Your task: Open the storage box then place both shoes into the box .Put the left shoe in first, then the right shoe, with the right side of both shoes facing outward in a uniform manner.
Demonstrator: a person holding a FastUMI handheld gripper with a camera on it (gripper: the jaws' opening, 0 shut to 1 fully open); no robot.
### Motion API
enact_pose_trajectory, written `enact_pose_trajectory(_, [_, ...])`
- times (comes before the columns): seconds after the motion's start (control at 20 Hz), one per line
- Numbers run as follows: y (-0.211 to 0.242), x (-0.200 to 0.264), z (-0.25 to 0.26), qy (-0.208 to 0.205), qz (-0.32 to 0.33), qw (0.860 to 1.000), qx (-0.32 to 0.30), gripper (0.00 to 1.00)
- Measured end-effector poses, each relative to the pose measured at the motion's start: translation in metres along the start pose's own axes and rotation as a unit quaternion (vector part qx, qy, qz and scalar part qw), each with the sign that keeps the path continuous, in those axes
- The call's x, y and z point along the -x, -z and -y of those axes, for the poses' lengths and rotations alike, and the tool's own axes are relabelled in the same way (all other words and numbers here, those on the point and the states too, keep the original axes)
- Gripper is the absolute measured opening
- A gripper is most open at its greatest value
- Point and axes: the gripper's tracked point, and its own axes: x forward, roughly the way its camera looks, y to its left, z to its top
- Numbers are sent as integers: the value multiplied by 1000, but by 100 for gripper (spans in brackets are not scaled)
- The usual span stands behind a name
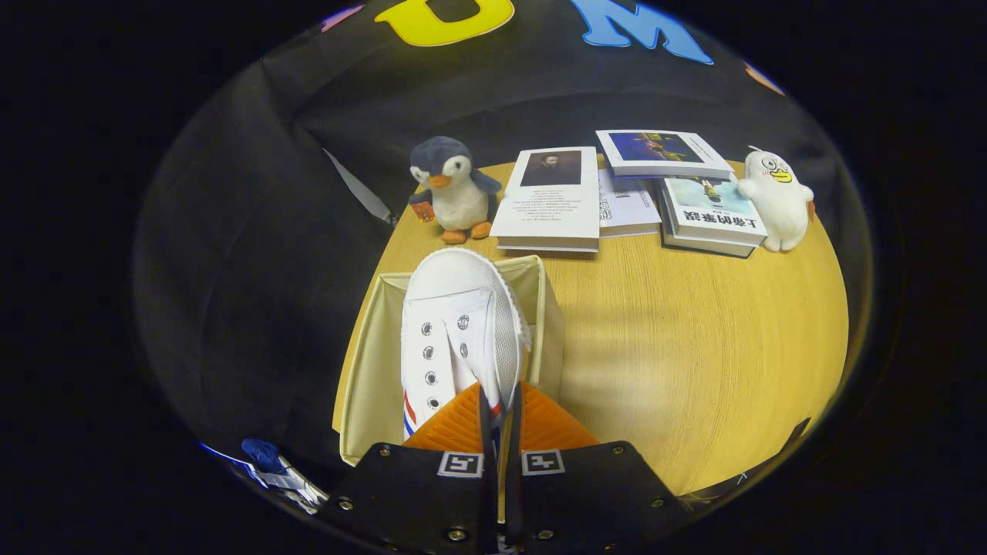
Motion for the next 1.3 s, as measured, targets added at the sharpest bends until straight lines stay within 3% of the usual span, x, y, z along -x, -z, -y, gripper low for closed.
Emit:
enact_pose_trajectory(0.1, [8,-8,-3,-2,-12,1000,3,4])
enact_pose_trajectory(0.2, [-1,-8,-14,-20,8,1000,-15,36])
enact_pose_trajectory(0.3, [-9,-2,-12,-18,28,999,-10,54])
enact_pose_trajectory(0.35, [-12,5,-13,-22,37,999,-2,78])
enact_pose_trajectory(0.4, [-15,10,-12,-19,48,999,8,92])
enact_pose_trajectory(0.45, [-20,18,-3,-5,63,998,24,99])
enact_pose_trajectory(0.6, [-35,47,17,25,117,991,59,99])
enact_pose_trajectory(0.85, [-60,117,57,33,198,979,48,99])
enact_pose_trajectory(1.3, [-68,222,151,92,308,945,57,98])
